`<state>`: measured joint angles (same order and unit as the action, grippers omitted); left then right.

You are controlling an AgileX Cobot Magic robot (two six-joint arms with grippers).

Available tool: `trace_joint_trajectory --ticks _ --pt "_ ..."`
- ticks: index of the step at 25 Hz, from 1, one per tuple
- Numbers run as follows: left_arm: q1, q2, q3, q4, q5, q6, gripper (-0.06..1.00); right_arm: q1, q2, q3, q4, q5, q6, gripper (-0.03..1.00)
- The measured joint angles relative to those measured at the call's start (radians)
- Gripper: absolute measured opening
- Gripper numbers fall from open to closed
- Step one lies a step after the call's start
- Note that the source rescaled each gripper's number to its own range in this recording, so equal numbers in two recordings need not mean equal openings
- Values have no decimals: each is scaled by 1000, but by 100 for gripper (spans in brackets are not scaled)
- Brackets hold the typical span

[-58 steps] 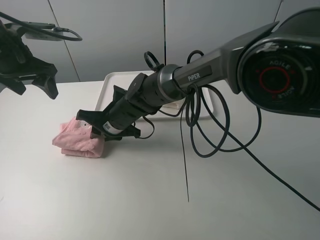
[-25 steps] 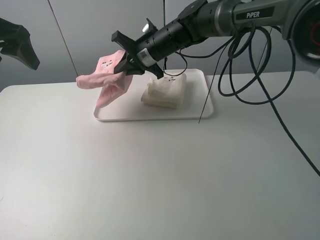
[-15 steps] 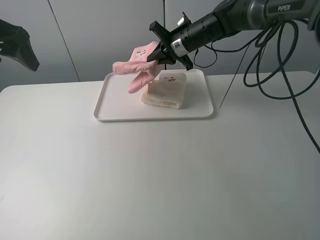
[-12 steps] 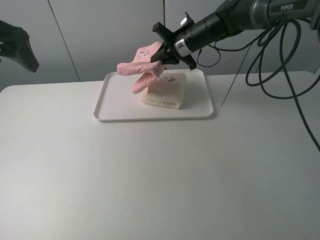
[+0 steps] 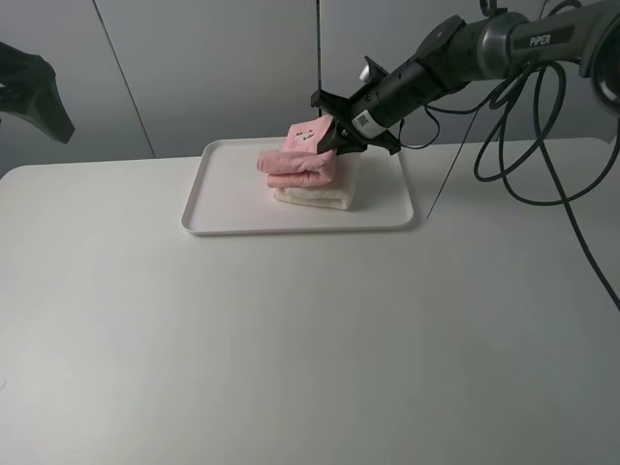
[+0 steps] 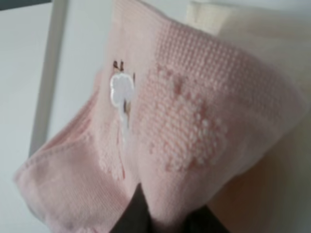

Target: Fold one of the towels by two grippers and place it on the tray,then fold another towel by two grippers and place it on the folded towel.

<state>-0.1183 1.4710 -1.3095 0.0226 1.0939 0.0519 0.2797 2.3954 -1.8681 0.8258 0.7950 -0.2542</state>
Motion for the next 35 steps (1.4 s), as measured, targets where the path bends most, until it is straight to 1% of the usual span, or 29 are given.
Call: trace_joint_trajectory --ticks 2,3,4,6,7,8,9,11,12,14,18,22,24,27,29,32,35 --pt "0 0 0 0 4 0 99 0 2 0 -59 -9 34 8" --pt "0 0 0 0 4 0 99 0 2 0 -87 -13 42 11" --pt "0 0 0 0 4 0 99 0 2 0 -105 -15 45 21" --pt "0 0 0 0 6 0 99 0 2 0 -127 -20 38 54" --pt "0 0 0 0 8 0 99 0 2 0 -135 -20 36 76" --pt "0 0 0 0 8 0 99 0 2 0 -137 -20 33 90" --pt "0 0 0 0 10 0 99 0 2 0 -137 -17 31 96" --pt "0 0 0 0 12 0 99 0 0 0 -144 -3 25 99" --pt "0 0 0 0 12 0 99 0 -7 0 -163 11 22 99" --pt "0 0 0 -2 19 0 99 0 -37 0 -208 32 20 100" --pt "0 -2 0 -2 27 0 99 0 -172 0 -313 39 22 100" --pt "0 -10 0 -2 27 0 99 0 -348 2 -515 51 77 100" --pt "0 -26 13 -2 25 4 99 0 -438 38 -621 53 97 100" --pt "0 -79 74 0 -13 6 99 0 -594 166 -752 49 152 100" --pt "0 -132 137 2 -43 6 99 0 -699 303 -812 25 189 100" --pt "0 -236 262 -3 -86 6 99 0 -876 513 -843 -10 222 100" --pt "0 -353 367 -37 -107 4 99 0 -1075 693 -845 -20 238 100"
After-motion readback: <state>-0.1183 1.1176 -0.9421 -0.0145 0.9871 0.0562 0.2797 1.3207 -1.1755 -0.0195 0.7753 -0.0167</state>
